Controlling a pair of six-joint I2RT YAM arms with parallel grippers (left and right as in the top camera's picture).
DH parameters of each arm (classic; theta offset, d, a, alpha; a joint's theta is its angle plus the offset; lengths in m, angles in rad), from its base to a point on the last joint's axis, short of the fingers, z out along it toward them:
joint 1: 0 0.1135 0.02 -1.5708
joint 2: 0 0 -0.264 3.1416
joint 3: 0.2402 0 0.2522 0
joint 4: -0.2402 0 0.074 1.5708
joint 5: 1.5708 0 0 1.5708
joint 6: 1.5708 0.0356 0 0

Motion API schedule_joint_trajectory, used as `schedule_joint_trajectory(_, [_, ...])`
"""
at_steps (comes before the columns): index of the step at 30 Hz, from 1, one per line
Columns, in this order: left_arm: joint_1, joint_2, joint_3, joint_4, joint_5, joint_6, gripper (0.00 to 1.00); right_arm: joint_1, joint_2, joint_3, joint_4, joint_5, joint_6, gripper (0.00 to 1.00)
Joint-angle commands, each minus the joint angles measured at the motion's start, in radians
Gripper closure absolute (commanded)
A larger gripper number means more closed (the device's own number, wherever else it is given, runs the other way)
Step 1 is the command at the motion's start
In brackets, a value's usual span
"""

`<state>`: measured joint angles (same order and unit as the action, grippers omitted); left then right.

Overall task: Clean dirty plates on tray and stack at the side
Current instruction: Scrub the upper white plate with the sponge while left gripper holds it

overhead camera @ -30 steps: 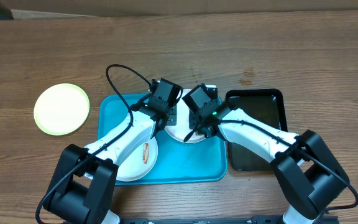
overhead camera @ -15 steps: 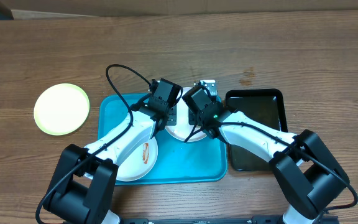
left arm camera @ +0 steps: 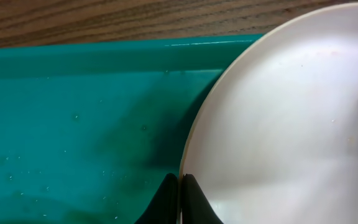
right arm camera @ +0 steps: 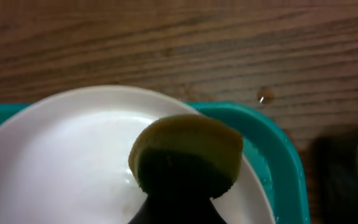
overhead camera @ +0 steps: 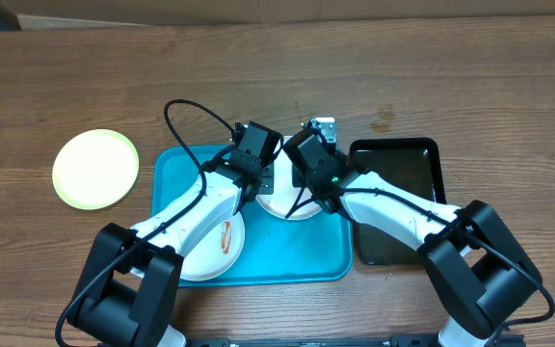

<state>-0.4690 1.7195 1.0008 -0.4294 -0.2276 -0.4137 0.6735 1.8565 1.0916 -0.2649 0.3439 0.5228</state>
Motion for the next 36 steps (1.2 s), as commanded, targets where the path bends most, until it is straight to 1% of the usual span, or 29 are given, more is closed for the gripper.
schedule_joint_trajectory(1, [0.004,0.011,-0.011,0.000,0.000,-0.008,0.96,-0.033,0.003,-0.006,0.027,0.009,-0.003,0.96])
schedule_joint_trajectory(6, [0.004,0.011,-0.011,0.000,0.000,-0.008,0.96,-0.084,0.003,-0.004,0.039,-0.127,-0.004,0.96])
schedule_joint_trajectory(12, [0.004,0.011,-0.011,0.000,0.000,-0.008,0.96,-0.126,0.003,-0.005,0.004,-0.305,0.003,0.96])
schedule_joint_trajectory(19, [0.004,0.011,-0.011,0.000,0.000,-0.009,0.96,-0.108,0.003,-0.005,-0.083,-0.356,0.076,0.96])
schedule_joint_trajectory(22, [0.004,0.011,-0.011,0.000,0.000,-0.009,0.96,-0.096,0.003,-0.004,-0.058,-0.410,0.080,0.96])
schedule_joint_trajectory(27, [0.004,0.011,-0.011,0.000,0.000,-0.008,0.96,-0.098,0.003,-0.004,0.036,-0.525,0.081,0.96])
schedule_joint_trajectory(29, [0.004,0.011,-0.011,0.000,0.000,-0.008,0.96,-0.105,-0.001,0.001,0.063,-0.532,0.080,0.96])
schedule_joint_trajectory(36, [0.004,0.011,-0.011,0.001,0.000,-0.009,0.96,-0.133,-0.072,0.023,-0.004,-0.537,0.076,0.96])
